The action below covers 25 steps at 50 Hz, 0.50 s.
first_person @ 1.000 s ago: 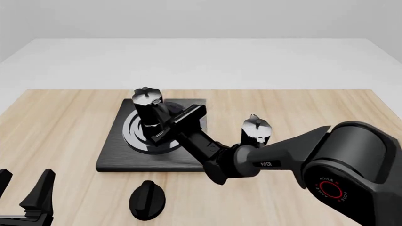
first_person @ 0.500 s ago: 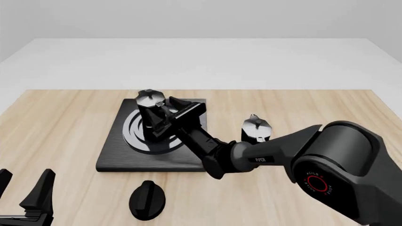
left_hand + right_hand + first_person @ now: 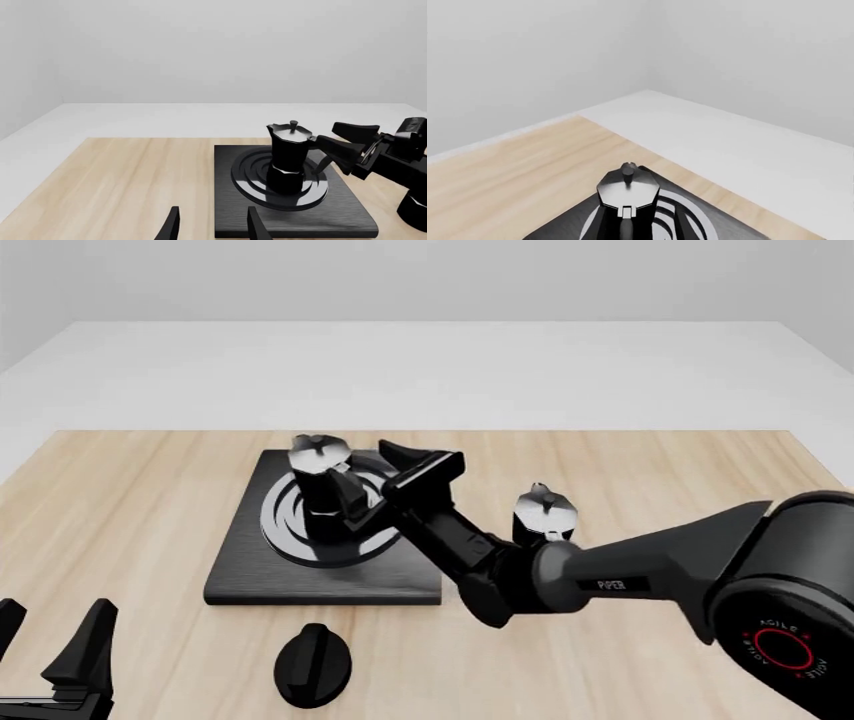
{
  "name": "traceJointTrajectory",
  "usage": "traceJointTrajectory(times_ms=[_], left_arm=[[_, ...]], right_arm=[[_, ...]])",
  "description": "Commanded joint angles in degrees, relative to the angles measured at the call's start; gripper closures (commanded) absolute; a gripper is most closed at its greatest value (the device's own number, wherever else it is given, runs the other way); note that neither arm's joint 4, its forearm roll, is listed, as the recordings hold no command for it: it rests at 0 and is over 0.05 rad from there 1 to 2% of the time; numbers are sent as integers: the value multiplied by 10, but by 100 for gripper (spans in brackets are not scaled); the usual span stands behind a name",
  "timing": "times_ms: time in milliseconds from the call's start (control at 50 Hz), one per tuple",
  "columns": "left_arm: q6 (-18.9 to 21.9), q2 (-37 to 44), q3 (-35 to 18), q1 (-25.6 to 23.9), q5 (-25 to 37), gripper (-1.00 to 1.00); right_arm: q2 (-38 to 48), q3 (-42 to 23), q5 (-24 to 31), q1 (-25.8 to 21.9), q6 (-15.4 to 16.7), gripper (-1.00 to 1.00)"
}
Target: Put the right moka pot on the stove.
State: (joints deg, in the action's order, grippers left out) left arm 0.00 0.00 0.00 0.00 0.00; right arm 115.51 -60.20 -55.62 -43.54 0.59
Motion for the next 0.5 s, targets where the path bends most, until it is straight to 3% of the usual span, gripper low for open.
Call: traceJointTrajectory(times_ms=[20,500], left_arm=[[0,0,0,0,0,-100],[0,0,0,0,0,-100]], right_arm=[[-54,49,25,-9,8,-100],[-175,145,55,-15,17,-100]])
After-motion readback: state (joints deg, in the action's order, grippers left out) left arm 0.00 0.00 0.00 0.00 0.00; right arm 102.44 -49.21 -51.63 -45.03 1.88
